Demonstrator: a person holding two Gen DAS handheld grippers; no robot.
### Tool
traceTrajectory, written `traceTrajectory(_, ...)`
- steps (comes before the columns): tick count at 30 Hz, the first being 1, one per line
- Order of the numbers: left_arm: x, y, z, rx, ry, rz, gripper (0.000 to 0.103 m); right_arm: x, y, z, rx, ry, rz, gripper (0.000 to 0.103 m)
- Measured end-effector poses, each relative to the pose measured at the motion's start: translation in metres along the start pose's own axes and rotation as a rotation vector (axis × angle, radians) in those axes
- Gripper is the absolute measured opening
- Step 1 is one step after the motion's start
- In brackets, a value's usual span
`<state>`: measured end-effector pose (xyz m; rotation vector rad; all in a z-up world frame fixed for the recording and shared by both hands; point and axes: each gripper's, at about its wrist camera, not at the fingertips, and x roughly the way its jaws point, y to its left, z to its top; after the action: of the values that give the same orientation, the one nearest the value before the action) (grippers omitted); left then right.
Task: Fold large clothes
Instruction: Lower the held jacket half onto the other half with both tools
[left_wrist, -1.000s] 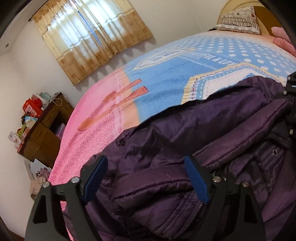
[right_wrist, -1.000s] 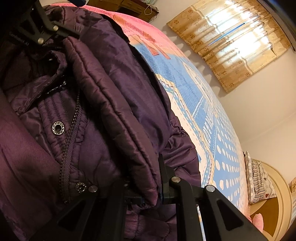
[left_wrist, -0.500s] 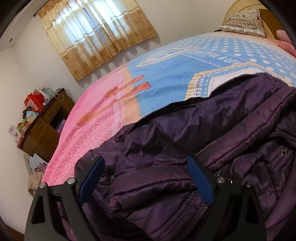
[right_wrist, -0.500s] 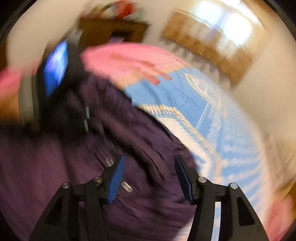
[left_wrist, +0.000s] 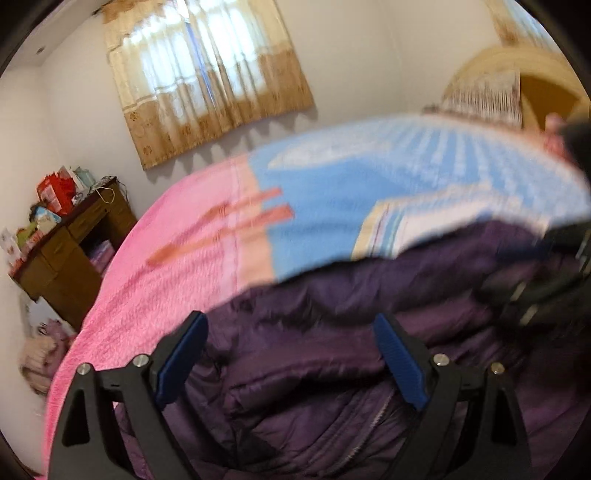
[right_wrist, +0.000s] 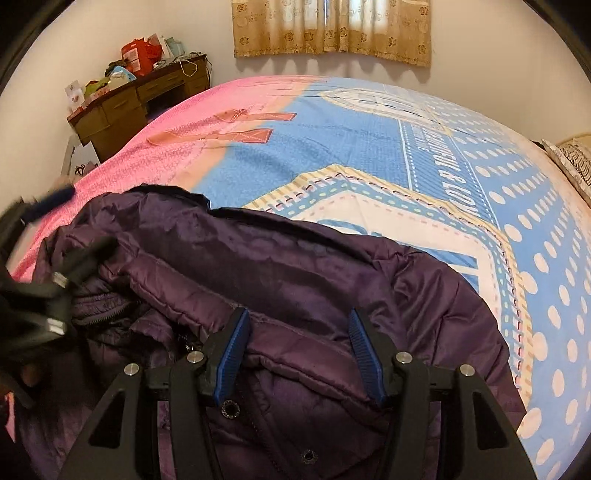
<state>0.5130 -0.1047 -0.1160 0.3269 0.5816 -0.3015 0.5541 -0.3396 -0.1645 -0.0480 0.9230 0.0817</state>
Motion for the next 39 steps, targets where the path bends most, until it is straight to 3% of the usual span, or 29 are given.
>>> traceTrajectory(3,0.009,-0.004,0.012,-0.014,0.014,0.033,0.103,0.002,0.007,-0.004,-0.04,-0.003,-0.026,0.057)
traceTrajectory(7,0.053,-0.01,-0.002,0.009,0.193,0.082,0.103,0.004,0.001,-0.006,-0.047,-0.013,-0.019,0.057)
traceTrajectory(8,0.063,-0.009,-0.011,0.001,0.24,0.066,0.103,0.005,-0.003,-0.007,-0.044,-0.014,-0.009,0.057)
traceTrajectory(12,0.07,0.001,-0.023,-0.085,0.257,0.006,0.103,0.013,-0.011,-0.005,-0.028,-0.013,0.027,0.057)
traceTrajectory(19,0.074,0.004,-0.027,-0.134,0.27,-0.024,0.103,0.018,-0.009,-0.006,-0.028,-0.015,0.032,0.058)
traceTrajectory(39,0.075,0.002,-0.028,-0.124,0.271,-0.011,0.103,0.02,-0.005,-0.006,-0.046,-0.013,0.008,0.058)
